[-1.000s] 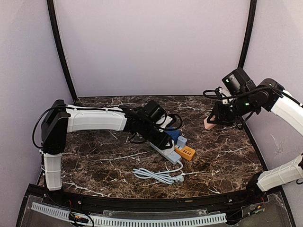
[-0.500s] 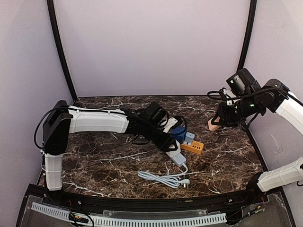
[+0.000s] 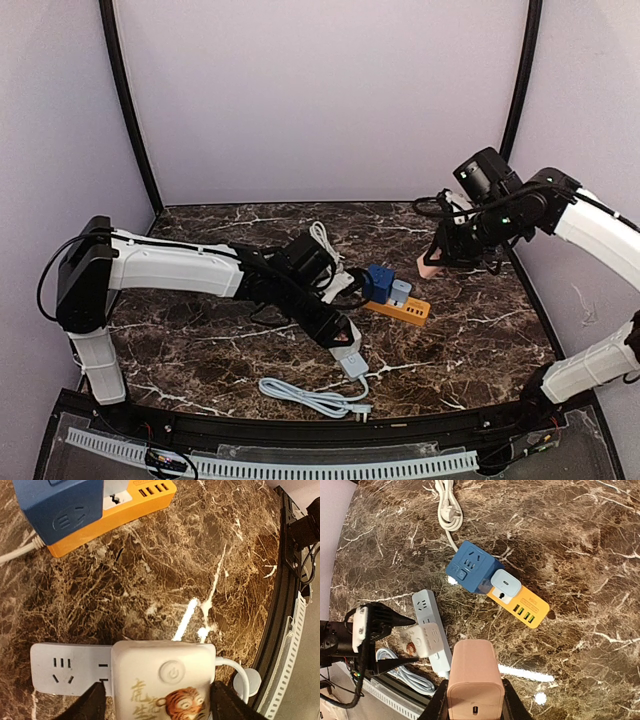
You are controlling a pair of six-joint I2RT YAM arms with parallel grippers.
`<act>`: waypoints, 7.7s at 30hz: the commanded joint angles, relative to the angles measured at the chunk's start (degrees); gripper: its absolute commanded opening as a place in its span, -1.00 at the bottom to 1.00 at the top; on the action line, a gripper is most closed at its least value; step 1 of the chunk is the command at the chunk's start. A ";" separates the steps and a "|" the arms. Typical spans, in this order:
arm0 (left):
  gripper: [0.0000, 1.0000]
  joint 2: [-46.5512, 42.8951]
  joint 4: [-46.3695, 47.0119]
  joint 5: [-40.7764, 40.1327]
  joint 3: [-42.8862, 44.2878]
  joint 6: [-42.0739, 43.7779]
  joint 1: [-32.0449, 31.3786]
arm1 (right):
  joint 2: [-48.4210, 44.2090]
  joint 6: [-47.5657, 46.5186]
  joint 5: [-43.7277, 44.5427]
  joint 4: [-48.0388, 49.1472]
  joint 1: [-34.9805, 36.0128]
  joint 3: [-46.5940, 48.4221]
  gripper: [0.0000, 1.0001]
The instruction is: Insert the plug
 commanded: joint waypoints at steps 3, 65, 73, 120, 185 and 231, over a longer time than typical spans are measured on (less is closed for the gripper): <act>0.92 0.18 1.27 1.06 -1.47 -4.62 -0.50 | 3.99 -5.42 -4.34 7.55 -0.40 -0.40 -1.00; 0.96 -41.94 -1.39 -30.75 -29.66 -9.28 11.57 | 52.39 -14.82 -13.61 -0.64 11.11 30.92 -1.00; 0.95 -41.42 -1.52 -30.93 -29.45 -9.45 11.57 | 53.05 -13.82 -14.13 1.39 11.47 30.23 -1.00; 0.93 -41.52 -2.71 -30.36 -30.39 -9.27 11.58 | 48.02 -13.40 -15.91 9.36 10.33 22.66 -1.00; 0.96 -40.55 -7.08 -29.44 -27.84 -7.40 11.57 | 59.58 -4.07 4.19 -5.86 15.38 39.51 -1.00; 0.97 -38.36 -16.33 -28.68 -16.97 -5.19 11.57 | 63.41 3.48 7.69 2.07 20.78 25.81 -1.00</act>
